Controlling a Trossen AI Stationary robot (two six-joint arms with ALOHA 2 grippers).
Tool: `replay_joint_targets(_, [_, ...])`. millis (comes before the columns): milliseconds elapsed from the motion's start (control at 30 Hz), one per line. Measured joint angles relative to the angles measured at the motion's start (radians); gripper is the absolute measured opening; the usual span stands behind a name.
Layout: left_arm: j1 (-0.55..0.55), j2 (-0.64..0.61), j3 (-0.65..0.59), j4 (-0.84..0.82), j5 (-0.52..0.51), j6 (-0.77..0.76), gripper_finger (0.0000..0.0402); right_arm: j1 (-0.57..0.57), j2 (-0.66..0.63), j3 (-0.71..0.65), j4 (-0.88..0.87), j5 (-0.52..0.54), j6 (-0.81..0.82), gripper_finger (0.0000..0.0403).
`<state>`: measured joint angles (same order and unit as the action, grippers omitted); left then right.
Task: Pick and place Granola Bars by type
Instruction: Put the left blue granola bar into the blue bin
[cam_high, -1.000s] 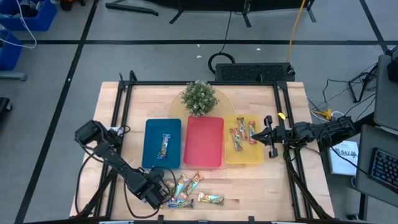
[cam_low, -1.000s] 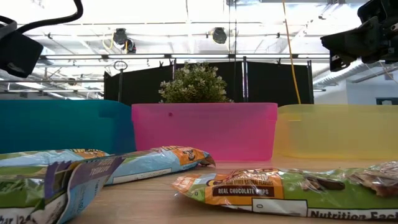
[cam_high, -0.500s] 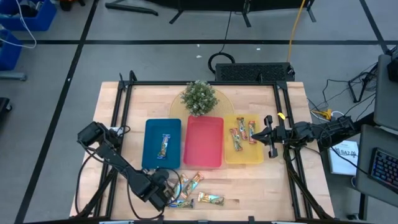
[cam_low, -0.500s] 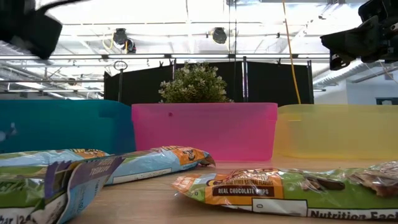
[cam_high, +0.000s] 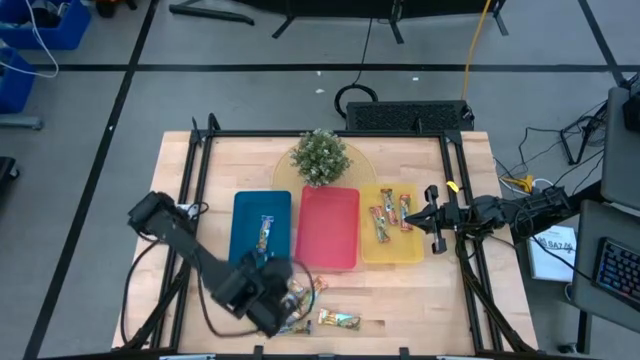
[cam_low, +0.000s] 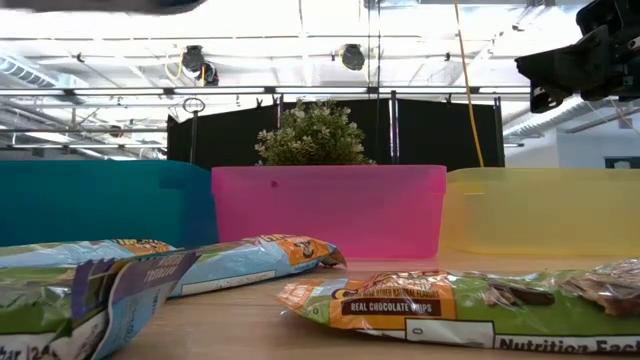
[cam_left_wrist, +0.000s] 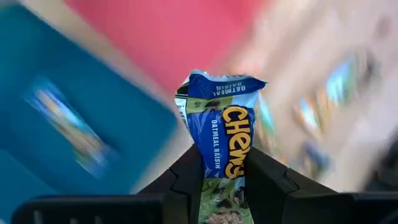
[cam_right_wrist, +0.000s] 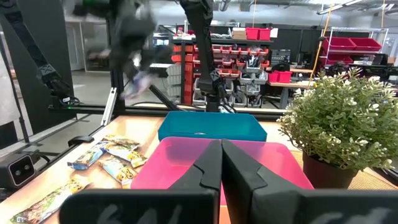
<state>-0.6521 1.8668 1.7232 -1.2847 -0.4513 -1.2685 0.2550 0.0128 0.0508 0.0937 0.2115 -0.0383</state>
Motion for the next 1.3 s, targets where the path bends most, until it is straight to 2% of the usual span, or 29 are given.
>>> replay_joint_targets(100, [0.064, -0.003, 0.119, -0.159, -0.168, -0.012, 0.0103, 0.000, 0.000, 0.000, 0.000, 0.000, 0.000, 0.0000])
replay_joint_targets(167, [0.114, -0.003, 0.175, -0.270, -0.229, -0.077, 0.0103, 0.000, 0.000, 0.000, 0.000, 0.000, 0.000, 0.0000])
replay_joint_targets(233, [0.175, -0.013, 0.187, -0.291, -0.202, -0.072, 0.0103, 0.000, 0.000, 0.000, 0.000, 0.000, 0.000, 0.0000])
replay_joint_targets(333, [0.243, -0.078, 0.138, -0.276, -0.132, -0.029, 0.0103, 0.000, 0.000, 0.000, 0.000, 0.000, -0.008, 0.0000])
replay_joint_targets(467, [0.318, -0.182, -0.032, -0.284, -0.074, -0.049, 0.0103, 0.000, 0.007, 0.000, -0.007, -0.001, -0.022, 0.0000])
replay_joint_targets(633, [0.372, -0.336, -0.305, -0.266, -0.040, -0.221, 0.0103, 0.000, 0.021, 0.000, -0.016, -0.003, -0.027, 0.0000])
replay_joint_targets(767, [0.372, -0.439, -0.545, -0.104, 0.016, -0.353, 0.0103, 0.000, 0.024, 0.000, -0.015, -0.003, -0.027, 0.0000])
replay_joint_targets(867, [0.363, -0.482, -0.699, 0.073, 0.034, -0.385, 0.0103, 0.000, 0.024, 0.000, -0.015, -0.003, -0.027, 0.0000])
replay_joint_targets(1133, [0.374, -0.486, -0.926, 0.436, 0.105, -0.402, 0.0103, 0.000, 0.026, 0.000, 0.010, -0.001, -0.034, 0.0000])
replay_joint_targets(1300, [0.381, -0.485, -1.019, 0.511, 0.109, -0.447, 0.0103, 0.000, 0.026, 0.000, 0.013, -0.001, -0.054, 0.0000])
